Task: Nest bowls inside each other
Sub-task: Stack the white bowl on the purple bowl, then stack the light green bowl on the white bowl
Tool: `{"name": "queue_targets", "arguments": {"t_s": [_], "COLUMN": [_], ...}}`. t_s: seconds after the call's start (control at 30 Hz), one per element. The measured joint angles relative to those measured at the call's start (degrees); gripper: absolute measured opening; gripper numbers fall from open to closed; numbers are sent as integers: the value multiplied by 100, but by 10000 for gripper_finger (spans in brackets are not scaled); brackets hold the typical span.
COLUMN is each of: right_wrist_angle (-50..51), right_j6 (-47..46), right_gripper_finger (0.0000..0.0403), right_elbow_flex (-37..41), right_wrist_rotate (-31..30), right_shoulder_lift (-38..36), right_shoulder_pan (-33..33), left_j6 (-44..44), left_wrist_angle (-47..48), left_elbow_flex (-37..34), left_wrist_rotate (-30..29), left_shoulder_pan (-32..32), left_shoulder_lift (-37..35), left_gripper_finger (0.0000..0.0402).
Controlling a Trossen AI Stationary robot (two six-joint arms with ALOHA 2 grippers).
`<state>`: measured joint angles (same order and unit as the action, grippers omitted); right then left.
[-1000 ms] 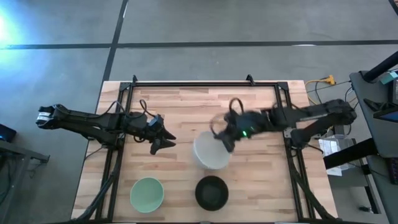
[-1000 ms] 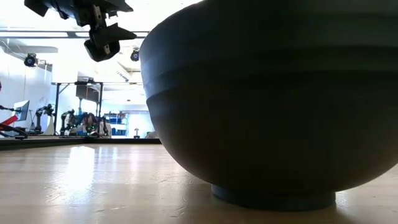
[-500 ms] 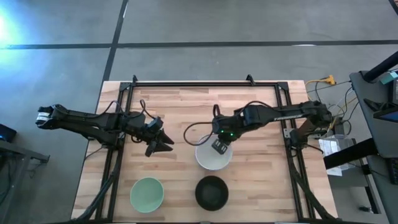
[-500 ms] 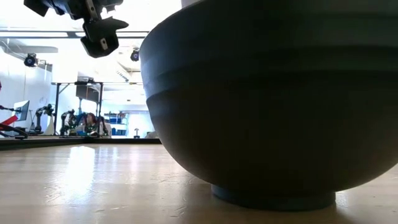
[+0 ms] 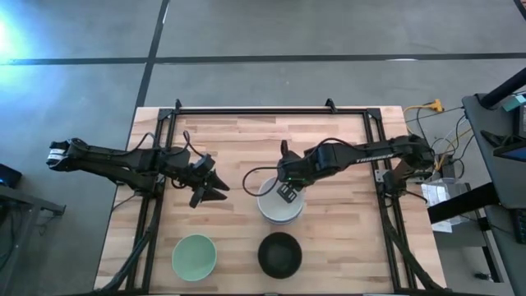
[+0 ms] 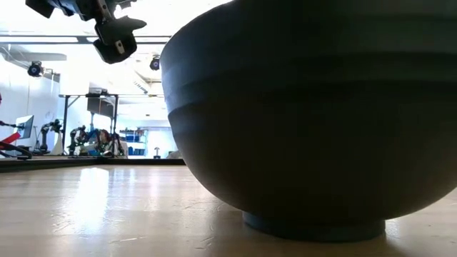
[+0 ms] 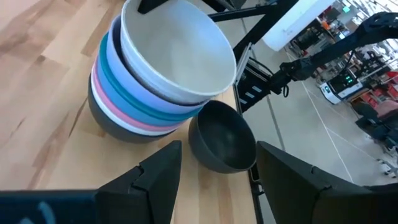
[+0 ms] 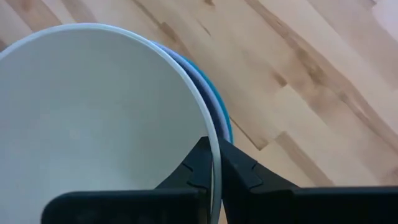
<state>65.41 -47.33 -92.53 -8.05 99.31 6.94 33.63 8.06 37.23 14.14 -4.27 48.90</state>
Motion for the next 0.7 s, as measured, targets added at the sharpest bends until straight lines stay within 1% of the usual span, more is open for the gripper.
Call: {"name": "queue_targets", "arguments": {"t_s": [0.17,0.47,0.57,0.7], "right_wrist_angle": [48,-77,-187,-202], "right_j6": [-31,-104,-139,-338], "right_gripper_finger": [37,113,127,125], "right_elbow_flex": [5,7,7,61], "right_wrist_rotate": [5,-47,-367,-1145], "right_shoulder_lift": [0,-264,-492,-670], "right_shoulder_pan": [35,79,260,611], "left_j6": [-2,0,4,7], "left_wrist_angle": [9,26,16,15], "left_elbow_flex": [0,-9,-9,-9], "left_wrist_rotate": [58,62,64,64], "left_shoulder_pan": [0,0,0,0], "left_shoulder_lift": [0,-60,-74,-96], "left_gripper_finger": [191,191,191,191]}}
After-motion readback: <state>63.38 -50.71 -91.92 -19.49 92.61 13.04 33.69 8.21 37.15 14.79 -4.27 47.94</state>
